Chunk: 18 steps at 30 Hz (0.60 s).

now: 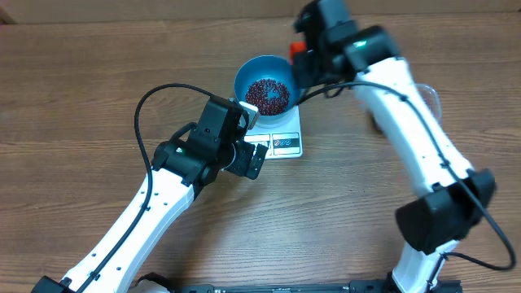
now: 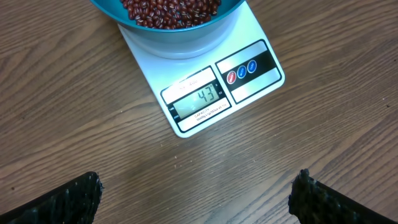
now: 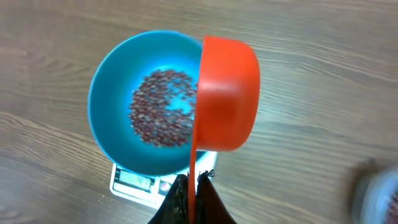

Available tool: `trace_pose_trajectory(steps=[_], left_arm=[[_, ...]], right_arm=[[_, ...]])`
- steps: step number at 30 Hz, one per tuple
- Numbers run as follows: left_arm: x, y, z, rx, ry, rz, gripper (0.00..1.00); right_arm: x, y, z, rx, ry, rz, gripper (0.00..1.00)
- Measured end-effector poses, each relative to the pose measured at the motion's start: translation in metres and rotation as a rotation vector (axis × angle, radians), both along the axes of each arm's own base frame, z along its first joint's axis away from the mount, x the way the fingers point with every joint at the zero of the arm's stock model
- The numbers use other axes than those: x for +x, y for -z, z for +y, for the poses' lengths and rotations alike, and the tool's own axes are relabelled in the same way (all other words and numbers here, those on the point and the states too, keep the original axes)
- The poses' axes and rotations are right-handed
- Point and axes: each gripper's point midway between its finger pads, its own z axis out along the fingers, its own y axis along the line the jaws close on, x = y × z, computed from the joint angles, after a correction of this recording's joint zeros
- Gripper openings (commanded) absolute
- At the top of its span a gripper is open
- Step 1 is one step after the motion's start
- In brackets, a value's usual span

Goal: Scoop item into bowl and weigh 150g on scale
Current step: 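Move the empty red scoop with the right gripper back over the bean tub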

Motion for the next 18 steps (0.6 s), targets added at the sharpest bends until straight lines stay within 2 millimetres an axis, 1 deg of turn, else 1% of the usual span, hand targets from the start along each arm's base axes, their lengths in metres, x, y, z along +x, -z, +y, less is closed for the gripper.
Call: trace_pose_trajectory(steps=[3,5,6,8,10,13,18], left_arm=[[0.000,0.000,0.000,0.000,0.000,0.000,1.00],[0.000,0.000,0.000,0.000,0.000,0.000,1.00],[0.000,0.000,0.000,0.000,0.000,0.000,1.00],[0.000,0.000,0.000,0.000,0.000,0.000,1.00],[0.000,0.000,0.000,0.000,0.000,0.000,1.00],[0.000,0.000,0.000,0.000,0.000,0.000,1.00],[0.000,0.000,0.000,0.000,0.000,0.000,1.00]], right_arm=[[-0.004,-0.019,-0.040,0.040,0.062,0.004,0.04],[-0.008,-0.031,-0.066,0.055,0.107,0.005,0.04],[-0.013,-0.037,-0.082,0.062,0.136,0.007,0.04],[-0.018,-0.043,-0.104,0.063,0.174,0.010,0.04],[-0.028,-0.050,-0.139,0.061,0.243,0.026,0.04],[-0.040,-0.047,-0.170,0.051,0.300,0.067,0.04],[-0.051,-0.040,-0.209,0.037,0.380,0.110,0.04]])
